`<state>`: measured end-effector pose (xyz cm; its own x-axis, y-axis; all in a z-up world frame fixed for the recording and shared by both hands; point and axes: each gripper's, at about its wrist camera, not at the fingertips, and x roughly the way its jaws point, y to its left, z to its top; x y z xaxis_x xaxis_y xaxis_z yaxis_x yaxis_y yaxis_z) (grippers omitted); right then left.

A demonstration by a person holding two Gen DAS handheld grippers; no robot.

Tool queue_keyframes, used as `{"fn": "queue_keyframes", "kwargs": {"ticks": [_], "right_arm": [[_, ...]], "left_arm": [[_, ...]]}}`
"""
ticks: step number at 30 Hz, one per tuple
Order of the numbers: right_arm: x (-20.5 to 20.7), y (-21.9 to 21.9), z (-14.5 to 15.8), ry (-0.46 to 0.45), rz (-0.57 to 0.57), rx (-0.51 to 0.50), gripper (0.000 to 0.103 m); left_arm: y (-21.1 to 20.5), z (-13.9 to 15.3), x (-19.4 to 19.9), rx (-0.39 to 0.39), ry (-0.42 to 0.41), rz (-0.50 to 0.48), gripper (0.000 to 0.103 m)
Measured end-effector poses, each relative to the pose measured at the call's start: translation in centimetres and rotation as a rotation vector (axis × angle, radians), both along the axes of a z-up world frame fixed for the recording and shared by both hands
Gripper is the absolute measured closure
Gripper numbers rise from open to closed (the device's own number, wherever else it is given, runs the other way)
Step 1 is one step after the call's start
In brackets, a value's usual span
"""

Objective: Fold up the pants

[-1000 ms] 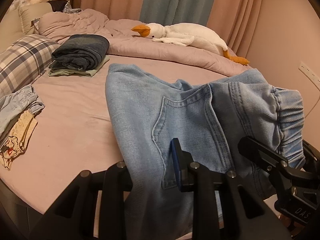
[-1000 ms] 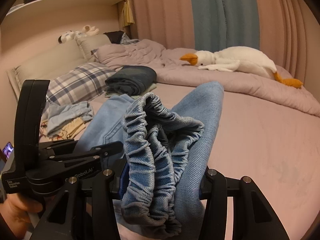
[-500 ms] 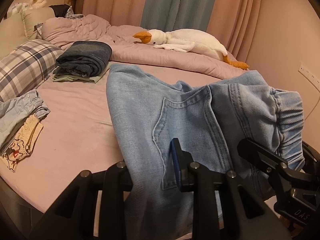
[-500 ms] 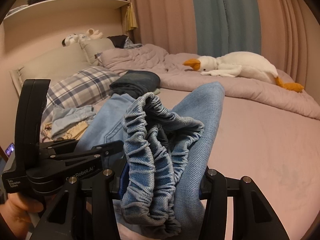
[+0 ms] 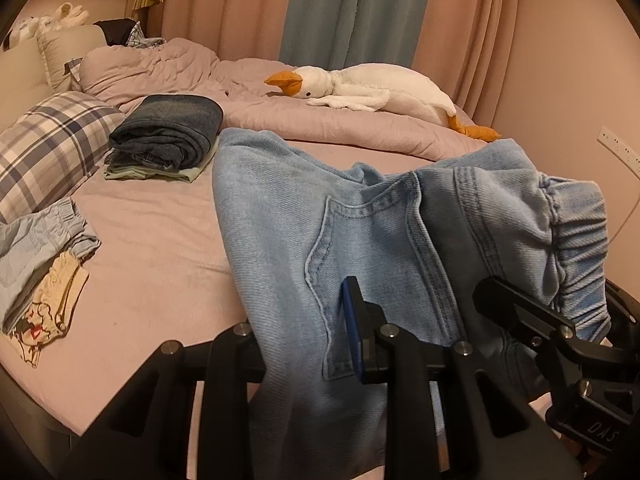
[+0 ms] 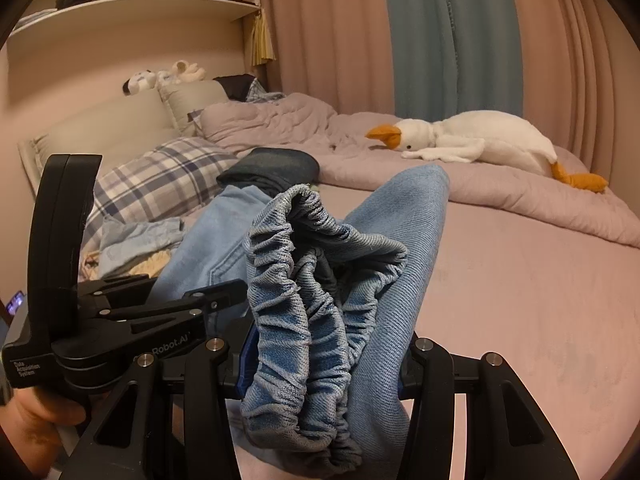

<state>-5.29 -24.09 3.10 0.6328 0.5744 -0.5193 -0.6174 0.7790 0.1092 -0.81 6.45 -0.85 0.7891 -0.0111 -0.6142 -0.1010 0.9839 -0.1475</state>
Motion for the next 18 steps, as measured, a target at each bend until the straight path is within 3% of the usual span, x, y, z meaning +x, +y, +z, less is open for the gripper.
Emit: {"fn": "queue_keyframes", "kwargs": {"ticks": [18], "right_arm": [[4.8, 0.2, 0.5, -0.009, -0.027, -0.006, 0.052]], "left_arm": [[-0.8, 0.1, 5.1, 0.018, 0.001, -0.035, 0.078]]}}
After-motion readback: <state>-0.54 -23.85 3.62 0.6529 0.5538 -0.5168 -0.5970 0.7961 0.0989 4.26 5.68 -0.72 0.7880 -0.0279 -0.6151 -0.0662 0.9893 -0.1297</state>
